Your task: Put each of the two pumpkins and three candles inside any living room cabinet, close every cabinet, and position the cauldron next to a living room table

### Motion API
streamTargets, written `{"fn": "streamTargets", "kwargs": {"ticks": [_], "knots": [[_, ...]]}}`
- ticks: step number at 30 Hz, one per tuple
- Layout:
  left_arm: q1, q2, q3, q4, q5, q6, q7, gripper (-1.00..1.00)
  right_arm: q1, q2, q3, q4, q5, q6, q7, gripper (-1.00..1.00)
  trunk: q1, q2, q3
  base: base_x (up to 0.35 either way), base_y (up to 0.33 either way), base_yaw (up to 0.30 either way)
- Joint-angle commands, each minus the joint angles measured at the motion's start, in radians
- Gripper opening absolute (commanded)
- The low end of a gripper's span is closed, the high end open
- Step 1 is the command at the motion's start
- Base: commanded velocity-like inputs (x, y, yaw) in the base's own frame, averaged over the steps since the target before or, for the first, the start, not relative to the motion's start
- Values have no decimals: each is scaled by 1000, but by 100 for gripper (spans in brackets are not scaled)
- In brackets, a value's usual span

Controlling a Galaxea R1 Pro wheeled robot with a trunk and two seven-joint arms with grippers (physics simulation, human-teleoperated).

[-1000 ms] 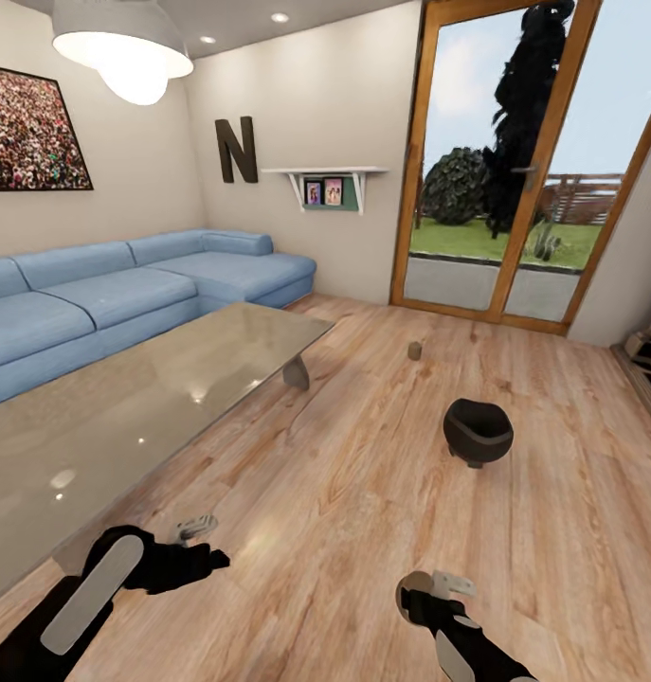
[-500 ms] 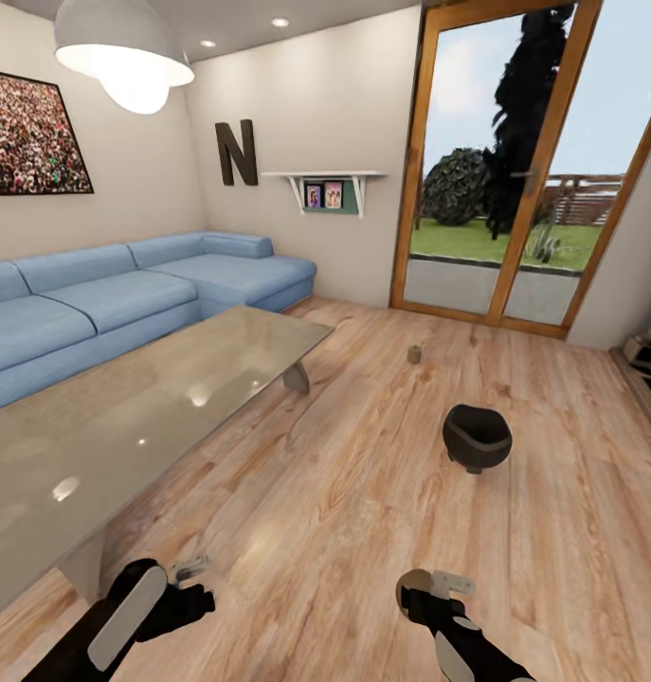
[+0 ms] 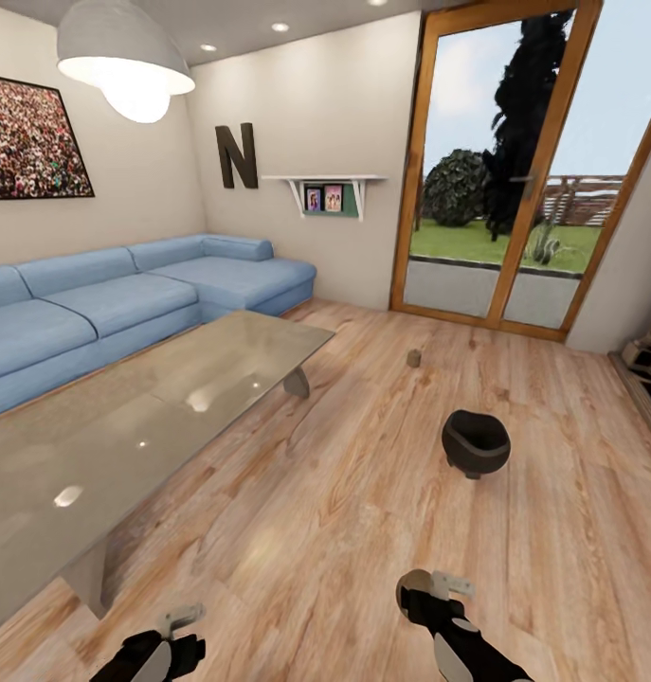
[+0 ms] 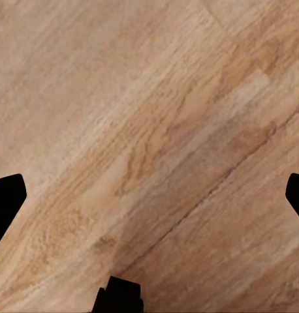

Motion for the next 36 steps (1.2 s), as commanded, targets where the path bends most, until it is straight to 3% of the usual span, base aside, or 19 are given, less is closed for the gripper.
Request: {"fn": "streamTargets", "kwargs": {"ticks": [1,6,11,20,36], "knots": [[-1,-1,-10,6,-2,-6,8,100,0,-1,9,1,-14,-15,-6,-100,-4,7,2,0,0,0],[0,-6,-12,16,-21,-36,7,100,1,-2,9,1,-16,-40,-5,-100,-23,42,18,0,0,0],[1,-6,-7,17,-24,-61,6,100,1,-1,9,0,-11,-43,-5,-100,-23,42,18,0,0,17],[4,-7,-12,18,-21,-172,5,100,1,0,10,1,-10,-43,-6,-100,-23,42,18,-2,0,250],[4,-7,-12,19,-17,-185,5,100,1,1,10,1,-9,-45,-6,-100,-23,42,18,-76,0,285]]}}
